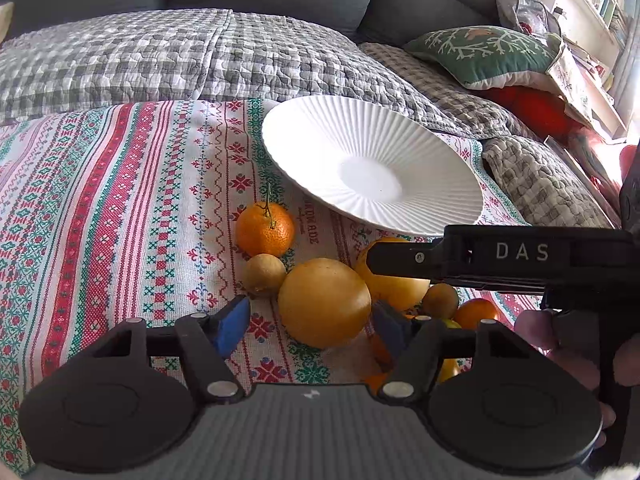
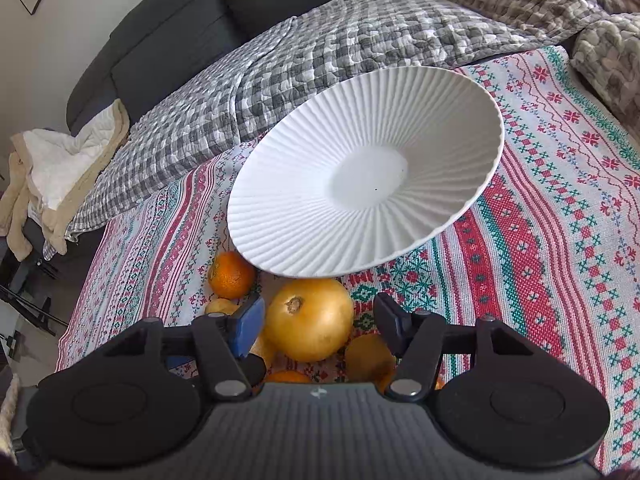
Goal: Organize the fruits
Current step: 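Grasp the pale grapefruit with the left tool while the right tool grasps the golden round fruit, then carry both fruits onto the white plate and open both tools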
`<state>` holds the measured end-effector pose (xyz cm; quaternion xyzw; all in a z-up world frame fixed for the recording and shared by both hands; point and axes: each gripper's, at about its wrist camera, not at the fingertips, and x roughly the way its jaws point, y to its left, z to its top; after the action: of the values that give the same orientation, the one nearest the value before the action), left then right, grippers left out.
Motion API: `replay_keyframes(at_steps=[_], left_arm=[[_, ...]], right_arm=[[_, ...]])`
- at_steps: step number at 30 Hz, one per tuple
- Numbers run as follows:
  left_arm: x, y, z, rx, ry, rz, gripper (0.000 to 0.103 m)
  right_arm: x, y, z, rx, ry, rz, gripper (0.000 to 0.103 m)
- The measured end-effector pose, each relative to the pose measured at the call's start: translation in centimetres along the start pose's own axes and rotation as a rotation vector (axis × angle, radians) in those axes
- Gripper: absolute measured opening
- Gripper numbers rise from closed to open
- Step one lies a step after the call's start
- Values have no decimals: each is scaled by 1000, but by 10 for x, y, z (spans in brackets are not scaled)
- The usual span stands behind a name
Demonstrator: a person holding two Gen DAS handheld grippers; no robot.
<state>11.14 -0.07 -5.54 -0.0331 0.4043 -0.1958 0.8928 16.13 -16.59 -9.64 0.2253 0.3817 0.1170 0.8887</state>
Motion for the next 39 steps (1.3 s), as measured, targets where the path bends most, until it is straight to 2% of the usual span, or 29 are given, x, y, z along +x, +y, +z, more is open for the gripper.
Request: replay_keyframes(at_steps=[4,7,18,27,32,39], left_arm=[[8,2,0,-6,25,-19,52],[10,2,2,-4,34,-32,45],[7,2,3,-11,59,-37,43],[-9,-1,7,-5,37,-54,43],[-21,-5,13,-11,10,-45,43],[-16,-15,33,19,-25,-44,43]], right_arm=[[8,3,-3,-11,11,1,47],[6,4,-5,-13,2,-4,46],[-4,-3,-2,35,19,-19,46],[-22,2,0,35,51,-22,46],[-43,3,8,59,-18,12,46],[-53,-13,25,113,-127,-31,46]])
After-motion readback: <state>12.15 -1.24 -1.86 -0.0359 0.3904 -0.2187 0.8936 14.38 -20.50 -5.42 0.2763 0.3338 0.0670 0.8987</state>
